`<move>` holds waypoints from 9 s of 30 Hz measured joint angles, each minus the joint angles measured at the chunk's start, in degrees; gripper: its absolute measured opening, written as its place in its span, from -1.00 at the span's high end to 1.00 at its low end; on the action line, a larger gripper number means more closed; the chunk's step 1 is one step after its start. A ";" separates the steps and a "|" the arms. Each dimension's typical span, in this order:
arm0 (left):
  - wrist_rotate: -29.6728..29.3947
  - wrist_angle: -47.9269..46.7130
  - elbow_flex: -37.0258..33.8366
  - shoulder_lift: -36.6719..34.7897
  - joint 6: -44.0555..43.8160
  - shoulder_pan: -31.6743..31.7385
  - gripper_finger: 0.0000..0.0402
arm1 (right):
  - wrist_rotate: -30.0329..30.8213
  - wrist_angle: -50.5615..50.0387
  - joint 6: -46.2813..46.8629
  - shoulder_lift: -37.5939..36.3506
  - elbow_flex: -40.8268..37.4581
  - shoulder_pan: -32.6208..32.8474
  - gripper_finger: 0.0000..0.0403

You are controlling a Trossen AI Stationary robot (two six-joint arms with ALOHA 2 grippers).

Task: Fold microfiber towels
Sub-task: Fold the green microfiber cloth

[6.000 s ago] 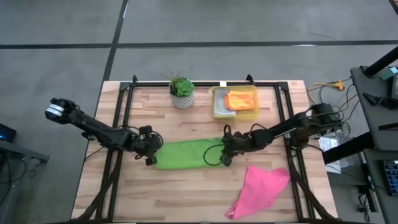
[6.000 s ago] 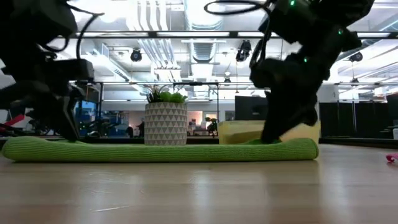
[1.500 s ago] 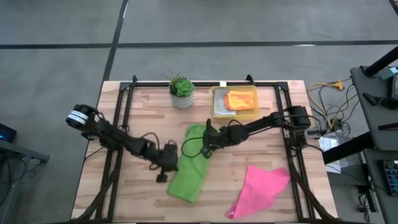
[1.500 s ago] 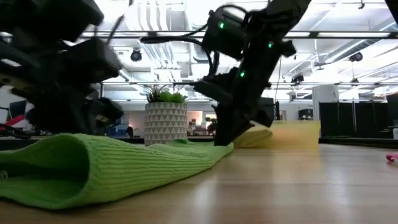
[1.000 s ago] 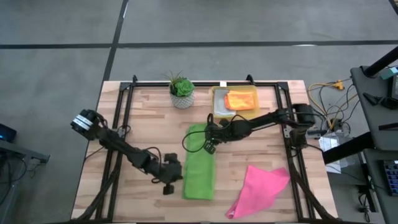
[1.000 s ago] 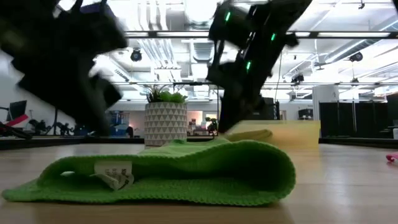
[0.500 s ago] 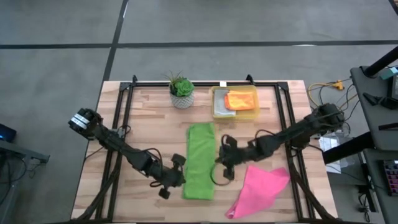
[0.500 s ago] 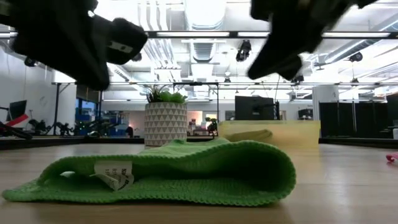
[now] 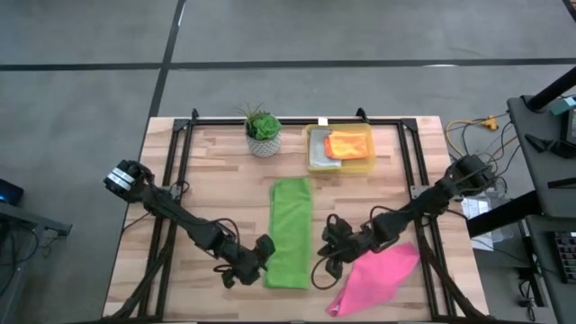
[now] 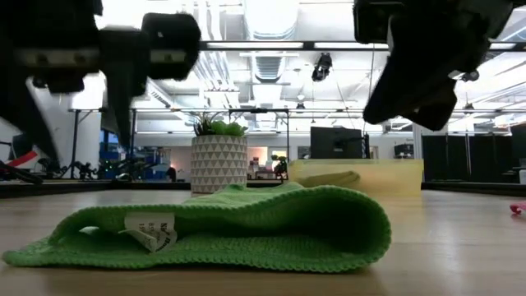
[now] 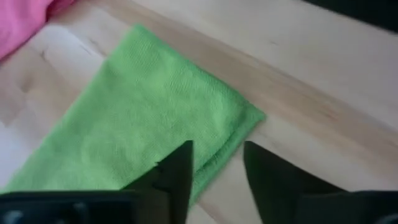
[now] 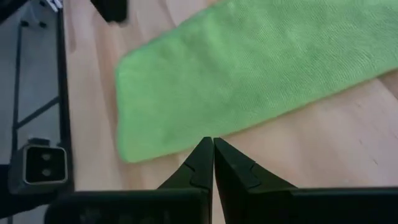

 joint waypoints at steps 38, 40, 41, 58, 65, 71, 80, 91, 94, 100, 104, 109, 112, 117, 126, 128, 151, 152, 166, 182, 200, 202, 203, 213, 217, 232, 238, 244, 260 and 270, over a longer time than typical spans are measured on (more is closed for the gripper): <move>-2.01 -5.33 10.40 15.39 -10.46 -0.57 0.99 | -7.70 5.29 -56.51 17.37 14.38 3.38 0.06; -2.54 -5.22 10.38 15.08 -11.35 -0.57 0.99 | -7.72 2.16 -59.70 19.66 16.79 3.38 0.03; -2.66 -5.22 10.34 14.98 -11.54 -0.57 0.99 | -7.79 -0.43 -61.17 20.82 17.86 3.38 0.02; 5.75 -5.81 9.96 11.51 -11.46 -0.20 1.00 | -4.89 -11.55 -56.05 22.92 26.18 4.19 0.95; 13.82 -4.63 9.70 8.49 -11.46 0.20 1.00 | -12.80 -11.45 -47.76 19.24 26.13 4.13 0.96; 29.74 -1.30 9.59 5.85 -14.59 2.34 1.00 | -21.52 -8.48 -39.84 16.25 26.19 3.80 0.96; 35.77 2.99 3.87 -0.77 -18.86 6.36 1.00 | -23.50 -8.76 -32.90 11.71 24.86 -0.06 0.96; 22.14 18.85 -17.52 -16.79 -31.17 12.68 1.00 | -23.13 -8.52 -32.83 10.16 18.52 -6.79 0.96; 16.74 20.51 -21.58 -20.82 -32.55 13.75 1.00 | -22.88 -8.34 -32.83 9.84 16.81 -8.92 0.96; 7.51 20.36 -24.70 -24.12 -33.91 14.93 1.00 | -22.88 -8.11 -32.85 9.78 14.34 -12.74 0.96; 3.98 20.76 -24.86 -22.80 -33.62 15.53 1.00 | -23.05 -8.51 -32.85 9.09 12.68 -14.84 0.96; -0.06 20.97 -24.86 -19.52 -33.58 16.22 1.00 | -22.96 -9.07 -32.85 7.73 10.68 -17.25 0.96; -1.66 21.68 -24.86 -17.57 -33.54 16.33 1.00 | -22.81 -9.11 -32.87 6.94 9.76 -18.45 0.96; -4.96 23.15 -24.90 -15.50 -33.52 16.70 1.00 | -22.81 -9.36 -32.89 6.68 8.93 -20.01 0.96; -10.50 23.57 -24.90 -13.86 -33.49 17.86 1.00 | -19.50 -8.97 -33.68 6.72 8.17 -20.42 0.96; -11.00 23.52 -24.90 -13.27 -33.49 18.15 1.00 | -17.59 -8.94 -33.68 6.72 8.14 -20.50 0.96; -30.51 23.54 -24.81 -12.14 -33.96 20.52 0.73 | -1.01 -7.62 -20.99 5.98 8.16 -26.06 0.73; -32.30 23.53 -24.81 -12.69 -33.97 20.84 0.67 | 0.42 -7.50 -20.44 5.44 8.16 -26.33 0.68; -29.20 23.74 -24.11 -20.55 -32.93 22.60 0.15 | -1.89 -5.13 -18.26 2.46 7.76 -23.48 0.12; -4.60 23.07 -23.90 -16.78 -21.83 20.25 0.92 | -8.65 -1.01 -25.67 7.97 8.27 -17.97 0.37; 2.08 21.56 -22.94 -13.84 -26.59 16.74 0.04 | -6.02 6.57 -39.65 11.66 8.36 -12.84 -0.36; 2.03 22.37 -21.84 -11.37 -26.63 16.52 -0.09 | -6.03 6.73 -40.30 13.54 8.51 -12.67 -0.34; 2.02 22.11 -21.64 -10.24 -26.91 16.31 -0.14 | -6.04 6.08 -40.77 14.52 8.86 -12.63 -0.32; -3.07 8.57 -15.32 2.31 -41.25 15.66 0.00 | -3.07 -3.45 -39.70 20.98 14.86 -12.19 0.12; -3.99 6.74 -14.62 2.29 -42.33 14.68 0.40 | -2.94 -5.22 -39.66 21.74 16.82 -11.52 0.58; 13.82 7.45 -13.47 -14.76 -38.50 13.22 0.99 | -17.30 -10.01 -39.25 14.54 21.32 -7.28 0.95; 12.68 8.15 -13.86 -18.93 -38.49 13.22 0.99 | -18.12 -10.34 -36.25 13.65 22.35 -6.81 0.95; 6.90 8.07 -15.09 -18.83 -38.43 13.28 1.00 | -17.71 -11.12 -30.22 13.67 21.66 -9.27 0.96; -1.79 3.61 -16.09 -15.20 -38.38 13.20 1.00 | -17.25 -10.85 -24.67 13.81 21.25 -15.67 0.94; -7.01 2.00 -16.07 -13.83 -38.49 13.24 1.00 | -16.56 -10.64 -24.24 13.81 20.98 -18.73 0.94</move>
